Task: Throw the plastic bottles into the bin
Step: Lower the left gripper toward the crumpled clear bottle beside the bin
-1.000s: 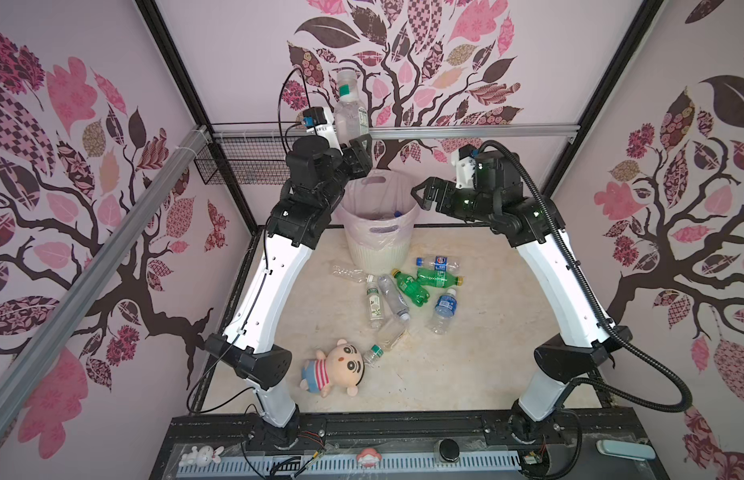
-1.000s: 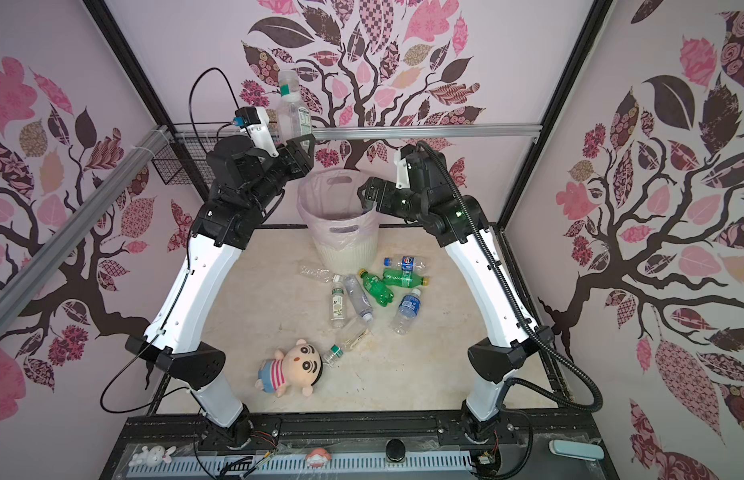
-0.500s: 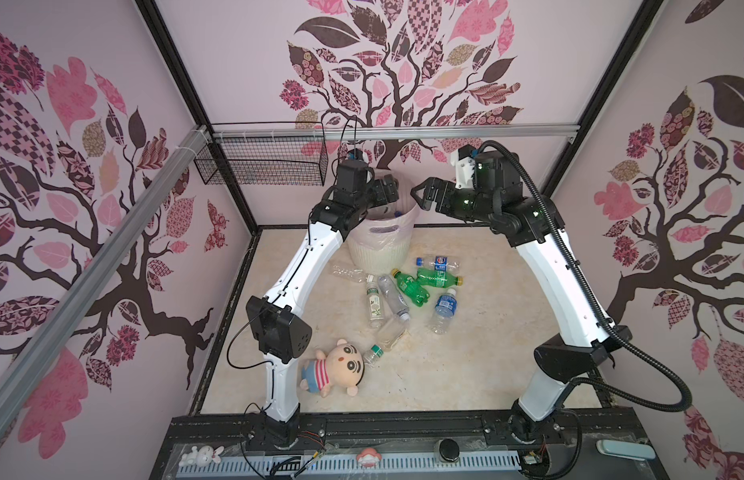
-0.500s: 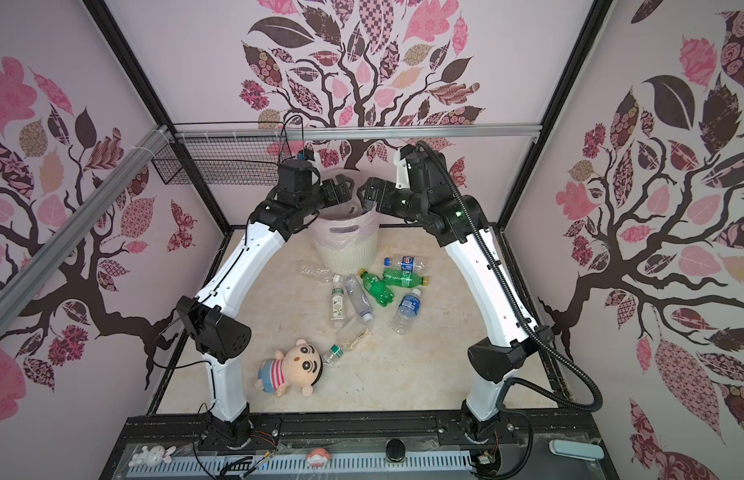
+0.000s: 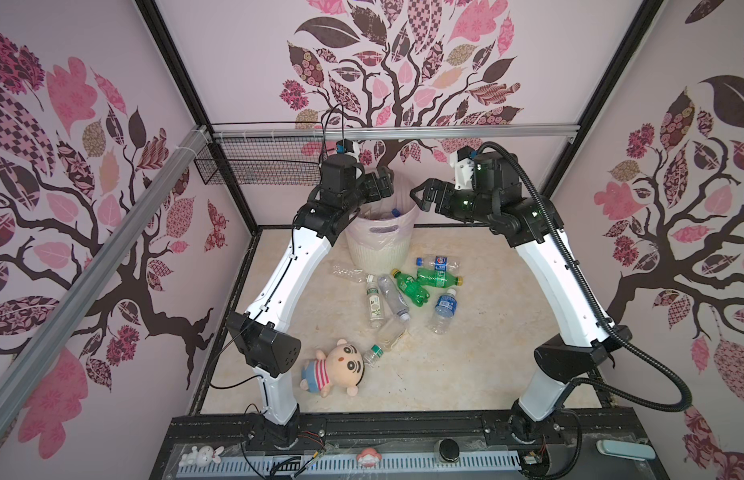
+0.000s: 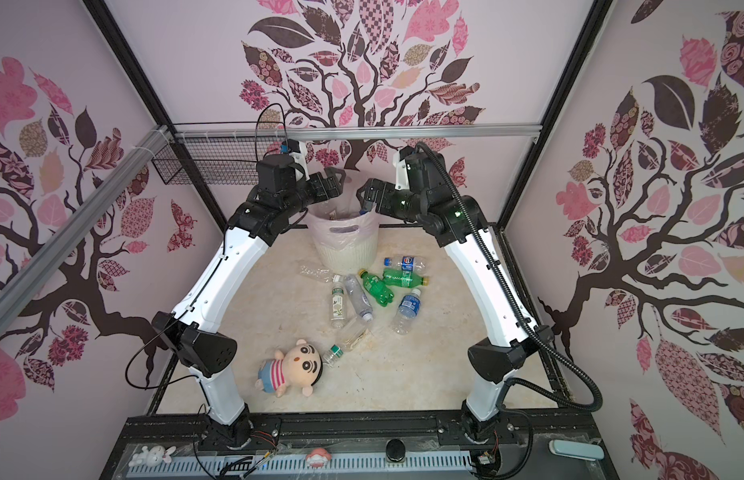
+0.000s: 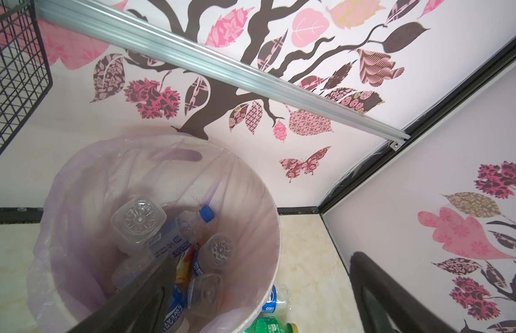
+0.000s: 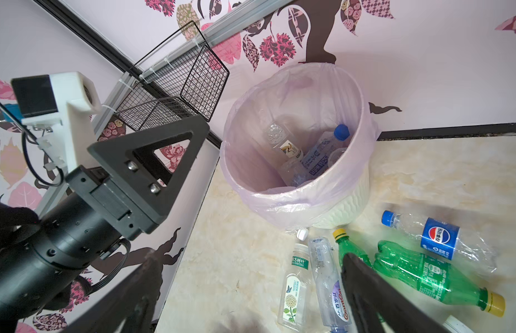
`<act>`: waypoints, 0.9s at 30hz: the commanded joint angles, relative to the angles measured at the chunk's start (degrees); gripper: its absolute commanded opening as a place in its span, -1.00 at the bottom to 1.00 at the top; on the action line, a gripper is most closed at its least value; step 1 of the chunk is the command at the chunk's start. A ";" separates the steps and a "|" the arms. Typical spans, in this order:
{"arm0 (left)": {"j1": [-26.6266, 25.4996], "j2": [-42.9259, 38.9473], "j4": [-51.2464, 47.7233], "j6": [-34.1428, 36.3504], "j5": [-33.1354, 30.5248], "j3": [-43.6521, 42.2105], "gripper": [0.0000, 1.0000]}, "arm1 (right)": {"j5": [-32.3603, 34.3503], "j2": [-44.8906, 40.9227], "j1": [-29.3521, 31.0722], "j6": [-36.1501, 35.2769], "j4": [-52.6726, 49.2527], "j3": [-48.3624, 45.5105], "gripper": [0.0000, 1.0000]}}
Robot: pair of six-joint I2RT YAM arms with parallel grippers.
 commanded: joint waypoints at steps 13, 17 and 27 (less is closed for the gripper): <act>2.57 -8.55 -1.35 -1.17 -3.45 -9.86 0.94 | 2.68 -0.68 4.28 -1.77 -1.51 -0.03 0.99; 7.88 -12.37 -1.17 -13.66 -0.10 -17.54 0.94 | 4.27 -0.31 5.97 -2.88 -1.72 -1.04 0.99; 17.57 -18.28 -0.83 -34.92 5.42 -36.31 0.94 | 13.65 0.74 13.98 -9.52 -3.49 -5.93 0.99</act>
